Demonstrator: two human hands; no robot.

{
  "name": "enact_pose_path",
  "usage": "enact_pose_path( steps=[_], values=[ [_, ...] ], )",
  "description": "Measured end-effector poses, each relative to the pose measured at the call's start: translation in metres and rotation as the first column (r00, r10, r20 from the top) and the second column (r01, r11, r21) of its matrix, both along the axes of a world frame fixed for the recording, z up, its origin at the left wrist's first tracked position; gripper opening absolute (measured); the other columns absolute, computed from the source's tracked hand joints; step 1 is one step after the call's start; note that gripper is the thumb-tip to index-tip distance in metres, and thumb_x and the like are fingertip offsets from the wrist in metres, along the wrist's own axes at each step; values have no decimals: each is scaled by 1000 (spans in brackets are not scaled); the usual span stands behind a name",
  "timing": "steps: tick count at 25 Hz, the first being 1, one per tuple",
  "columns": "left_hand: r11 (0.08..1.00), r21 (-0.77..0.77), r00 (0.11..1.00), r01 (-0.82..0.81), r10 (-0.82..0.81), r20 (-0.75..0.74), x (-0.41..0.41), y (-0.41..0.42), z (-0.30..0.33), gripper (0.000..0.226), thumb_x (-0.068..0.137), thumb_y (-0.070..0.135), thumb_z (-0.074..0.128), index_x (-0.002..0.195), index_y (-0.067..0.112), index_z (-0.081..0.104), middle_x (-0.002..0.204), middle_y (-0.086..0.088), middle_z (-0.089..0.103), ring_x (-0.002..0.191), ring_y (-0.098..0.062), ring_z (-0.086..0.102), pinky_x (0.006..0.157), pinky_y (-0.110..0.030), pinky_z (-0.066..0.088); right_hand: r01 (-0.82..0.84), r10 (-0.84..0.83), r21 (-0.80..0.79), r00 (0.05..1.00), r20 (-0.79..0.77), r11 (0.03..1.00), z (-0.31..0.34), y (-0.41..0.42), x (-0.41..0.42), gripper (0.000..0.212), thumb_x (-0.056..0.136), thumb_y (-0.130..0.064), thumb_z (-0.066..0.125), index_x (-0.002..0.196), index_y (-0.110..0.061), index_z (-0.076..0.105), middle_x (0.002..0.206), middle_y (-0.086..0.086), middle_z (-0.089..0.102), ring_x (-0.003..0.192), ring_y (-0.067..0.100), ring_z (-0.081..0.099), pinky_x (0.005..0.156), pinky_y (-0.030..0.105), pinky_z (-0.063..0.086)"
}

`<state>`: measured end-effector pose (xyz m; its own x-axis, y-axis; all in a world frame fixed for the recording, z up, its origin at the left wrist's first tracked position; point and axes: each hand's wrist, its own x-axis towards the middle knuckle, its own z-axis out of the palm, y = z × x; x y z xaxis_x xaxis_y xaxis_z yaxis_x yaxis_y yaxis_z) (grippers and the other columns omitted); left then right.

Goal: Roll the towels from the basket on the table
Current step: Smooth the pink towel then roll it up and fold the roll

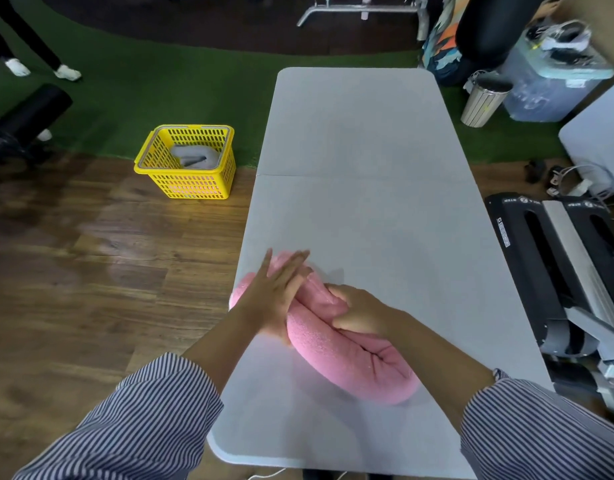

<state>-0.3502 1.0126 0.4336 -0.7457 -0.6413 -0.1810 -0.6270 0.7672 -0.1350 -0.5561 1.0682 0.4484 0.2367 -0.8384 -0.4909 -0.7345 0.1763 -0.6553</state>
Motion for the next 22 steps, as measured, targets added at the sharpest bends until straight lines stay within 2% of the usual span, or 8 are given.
enact_pose_path(
  steps=[3,6,10,12,14,17,19,22],
  values=[
    [998,63,995,13,-20,98,-6,5,1,145,40,82,65,151,13,3,161,-5,-5,147,-13,-12,112,-57,-17,-130,127,-118,991,-39,984,-3,3,-5,43,74,-2,56,112,-22,58,111,-7,63,98,8,56,78,21,40],
    [990,136,999,-48,48,4,-9,28,-1,140,36,79,68,148,15,15,152,2,27,142,-15,19,116,-47,-10,-175,168,-156,984,-61,972,-4,9,-8,46,70,-5,56,95,-44,56,97,-13,65,86,9,59,76,28,46],
    [970,149,971,-193,210,-110,-5,62,-7,129,38,78,69,141,14,26,136,1,41,125,-20,37,117,-38,4,-191,80,-221,899,-431,956,-8,27,-16,43,80,-30,54,122,-29,46,119,-6,56,107,21,54,89,41,40],
    [953,176,958,-247,267,-103,-4,78,-6,130,40,78,69,143,17,20,134,1,40,122,-21,37,116,-38,8,-248,97,-180,801,-591,952,-9,40,-21,46,87,-41,47,130,-27,36,128,-3,50,113,25,49,93,48,33],
    [941,204,959,-270,282,-34,-3,94,-3,135,42,78,71,148,21,9,135,-3,37,124,-24,35,115,-42,10,-269,77,-202,758,-648,942,-7,52,-26,48,91,-43,39,135,-28,29,135,-4,44,120,25,44,99,53,28],
    [939,185,957,-289,283,61,1,120,4,140,44,79,72,149,22,-2,138,-6,34,126,-26,34,113,-45,14,-312,130,-173,749,-650,934,1,72,-29,74,84,-66,30,145,-27,14,148,-5,30,133,22,31,105,59,22],
    [936,172,951,-306,293,95,2,132,4,142,44,79,72,149,19,-2,139,-7,33,126,-27,34,113,-45,15,-354,234,-78,751,-617,932,7,81,-31,109,63,-87,38,148,-26,3,152,-5,21,139,21,21,106,63,16],
    [925,176,936,-336,306,175,2,156,5,149,42,80,74,149,15,-7,143,-12,27,130,-30,29,114,-49,11,-450,334,-7,672,-661,893,11,100,-30,140,41,-89,57,146,-27,-12,156,-4,7,143,27,7,104,69,8]
  ],
)
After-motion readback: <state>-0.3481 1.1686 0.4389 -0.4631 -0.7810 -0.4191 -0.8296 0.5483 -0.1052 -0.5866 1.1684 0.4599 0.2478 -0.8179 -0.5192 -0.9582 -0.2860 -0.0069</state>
